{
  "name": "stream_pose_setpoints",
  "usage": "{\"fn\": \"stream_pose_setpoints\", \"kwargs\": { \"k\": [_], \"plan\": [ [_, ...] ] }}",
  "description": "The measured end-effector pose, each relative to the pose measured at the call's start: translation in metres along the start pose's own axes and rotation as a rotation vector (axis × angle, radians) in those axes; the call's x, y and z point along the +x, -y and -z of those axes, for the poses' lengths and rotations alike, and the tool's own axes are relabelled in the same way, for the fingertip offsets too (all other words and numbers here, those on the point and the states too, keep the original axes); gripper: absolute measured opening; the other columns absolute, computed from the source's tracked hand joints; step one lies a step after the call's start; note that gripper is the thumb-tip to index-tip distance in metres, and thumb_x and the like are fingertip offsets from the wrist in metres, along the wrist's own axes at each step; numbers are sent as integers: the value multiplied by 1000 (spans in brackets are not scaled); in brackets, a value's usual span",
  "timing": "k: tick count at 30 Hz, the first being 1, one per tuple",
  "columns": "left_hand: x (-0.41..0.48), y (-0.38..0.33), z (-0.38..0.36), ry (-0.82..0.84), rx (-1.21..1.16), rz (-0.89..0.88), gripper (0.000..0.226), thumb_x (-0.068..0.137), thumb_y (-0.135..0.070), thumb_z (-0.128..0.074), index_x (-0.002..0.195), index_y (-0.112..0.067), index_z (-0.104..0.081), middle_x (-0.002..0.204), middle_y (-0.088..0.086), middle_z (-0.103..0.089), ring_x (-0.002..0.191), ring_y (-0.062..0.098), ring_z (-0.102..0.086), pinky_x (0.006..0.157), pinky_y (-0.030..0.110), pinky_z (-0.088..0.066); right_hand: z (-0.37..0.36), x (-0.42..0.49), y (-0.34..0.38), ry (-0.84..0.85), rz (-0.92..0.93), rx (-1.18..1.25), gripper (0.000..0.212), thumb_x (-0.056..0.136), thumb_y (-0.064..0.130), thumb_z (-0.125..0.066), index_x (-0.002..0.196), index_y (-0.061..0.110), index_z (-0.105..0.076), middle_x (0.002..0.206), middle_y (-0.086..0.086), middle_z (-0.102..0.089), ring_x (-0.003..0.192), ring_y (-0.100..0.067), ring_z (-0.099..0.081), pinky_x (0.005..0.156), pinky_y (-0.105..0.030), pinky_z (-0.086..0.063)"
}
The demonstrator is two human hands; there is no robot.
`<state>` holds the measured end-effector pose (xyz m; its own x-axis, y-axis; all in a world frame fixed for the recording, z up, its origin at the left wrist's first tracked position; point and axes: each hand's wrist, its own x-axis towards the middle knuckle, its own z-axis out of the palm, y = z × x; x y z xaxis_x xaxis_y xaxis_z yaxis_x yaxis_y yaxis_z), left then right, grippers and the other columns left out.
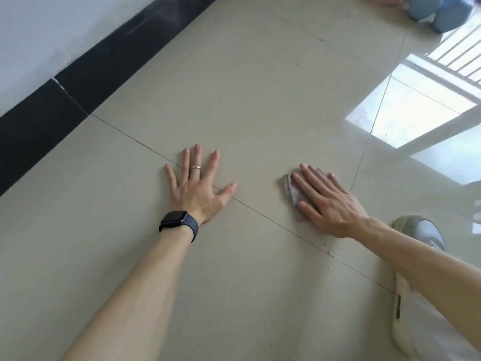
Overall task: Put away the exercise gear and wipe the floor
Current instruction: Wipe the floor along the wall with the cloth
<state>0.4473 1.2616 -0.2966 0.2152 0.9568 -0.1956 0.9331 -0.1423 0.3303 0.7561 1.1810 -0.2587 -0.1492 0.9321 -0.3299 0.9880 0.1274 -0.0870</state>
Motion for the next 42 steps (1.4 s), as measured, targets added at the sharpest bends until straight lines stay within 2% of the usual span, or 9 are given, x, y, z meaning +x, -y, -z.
{"fn": "stream_pose_setpoints", "kwargs": {
  "k": [4,6,9,11,13,20,23,28,42],
  "plan": [
    [-30,41,13,-3,-13,-82,72,87,-70,-24,154,-48,-12,166,-10,4,151,10,12,121,49,8,-7,20,20,-98,-631,279,65,102,55,-13,158,30,10,165,2,20,150,-13,22,123,-48,8],
    [-56,72,16,-92,18,3,71,88,-69,-25,154,-46,-15,167,-6,-1,153,16,4,121,54,3,-19,13,72,-110,-504,241,65,103,51,-17,158,28,10,164,0,22,150,-16,24,122,-46,12],
    [-85,121,29,-156,62,188,72,89,-69,-22,156,-43,-12,167,-1,-2,153,23,-1,118,60,-1,-34,-11,139,-74,126,86,60,104,48,-18,159,31,0,166,4,12,152,-14,16,123,-42,8],
    [-94,151,41,-148,127,256,73,88,-73,-16,155,-45,-9,167,0,-2,153,24,-1,118,61,-2,-33,-1,140,-77,339,16,57,105,49,-15,159,31,-11,167,4,-3,154,-14,1,124,-43,-2],
    [-104,181,49,-141,159,321,75,85,-77,-12,154,-47,-6,167,0,0,153,23,2,118,61,-2,-22,28,132,-88,266,2,58,103,52,-10,159,34,-9,167,8,0,153,-10,3,123,-44,-6],
    [-109,209,51,-159,121,359,75,81,-86,-12,149,-58,4,166,-6,6,153,19,9,119,60,-2,14,145,176,-77,-432,276,63,103,48,-14,159,27,7,165,-2,20,151,-17,21,121,-51,11],
    [-110,209,49,-186,100,354,77,82,-84,-16,151,-55,2,166,-7,6,153,19,8,120,58,-2,23,168,220,-50,-326,253,63,104,48,-16,159,27,6,165,-4,19,151,-20,20,121,-51,10],
    [-109,208,52,-203,45,389,86,84,-80,-24,156,-40,0,166,-10,4,153,16,8,121,57,-3,-3,129,321,-75,229,78,58,106,45,-19,159,32,-2,167,3,8,153,-15,12,123,-46,4],
    [-111,210,57,-209,-12,364,80,88,-71,-30,157,-38,-8,166,-7,-1,153,20,1,120,57,-2,28,138,280,64,4,54,57,107,39,-15,159,26,4,167,0,10,153,-18,9,124,-43,0]
  ]
}}
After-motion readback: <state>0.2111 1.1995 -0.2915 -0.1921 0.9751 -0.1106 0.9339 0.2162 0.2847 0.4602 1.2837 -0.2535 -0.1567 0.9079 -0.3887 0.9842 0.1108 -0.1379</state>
